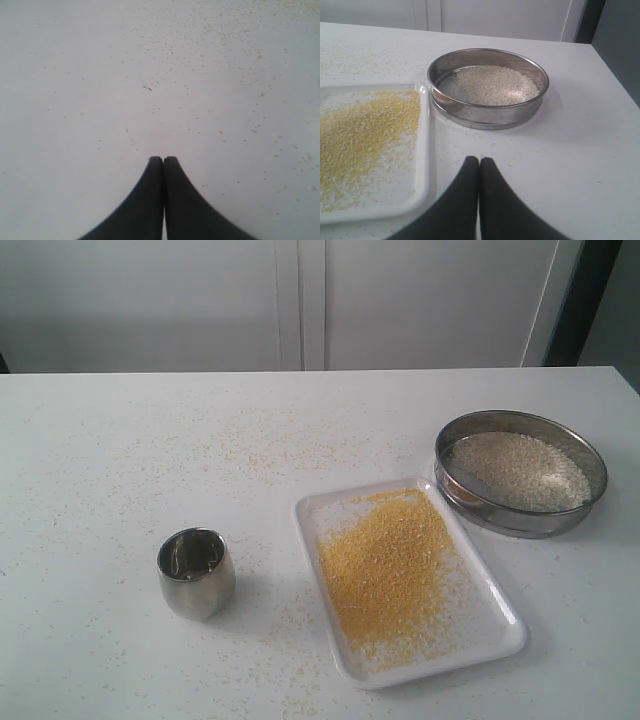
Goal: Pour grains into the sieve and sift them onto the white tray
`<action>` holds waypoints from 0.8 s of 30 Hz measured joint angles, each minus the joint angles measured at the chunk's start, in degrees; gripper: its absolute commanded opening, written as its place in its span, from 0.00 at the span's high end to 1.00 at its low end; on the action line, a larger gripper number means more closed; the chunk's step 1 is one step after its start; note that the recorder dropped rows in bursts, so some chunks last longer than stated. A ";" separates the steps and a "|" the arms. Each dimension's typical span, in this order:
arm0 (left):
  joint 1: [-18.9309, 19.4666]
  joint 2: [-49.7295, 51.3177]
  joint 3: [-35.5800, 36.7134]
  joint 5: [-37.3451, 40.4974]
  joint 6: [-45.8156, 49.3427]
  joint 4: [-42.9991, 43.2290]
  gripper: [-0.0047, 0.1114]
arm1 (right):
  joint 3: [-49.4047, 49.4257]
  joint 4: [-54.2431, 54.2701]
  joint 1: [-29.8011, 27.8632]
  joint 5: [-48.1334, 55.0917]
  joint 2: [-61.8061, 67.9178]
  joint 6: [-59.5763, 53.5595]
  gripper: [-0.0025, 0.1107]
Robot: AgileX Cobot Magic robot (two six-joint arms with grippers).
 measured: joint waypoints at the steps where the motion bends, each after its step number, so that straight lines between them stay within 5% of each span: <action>1: 0.00 0.00 0.00 0.00 0.00 0.00 0.96 | 0.00 0.00 0.00 0.00 0.00 0.00 0.98; 24: 0.00 0.00 0.00 0.00 0.00 0.00 0.96 | 0.00 0.00 0.00 0.00 0.00 1.57 0.98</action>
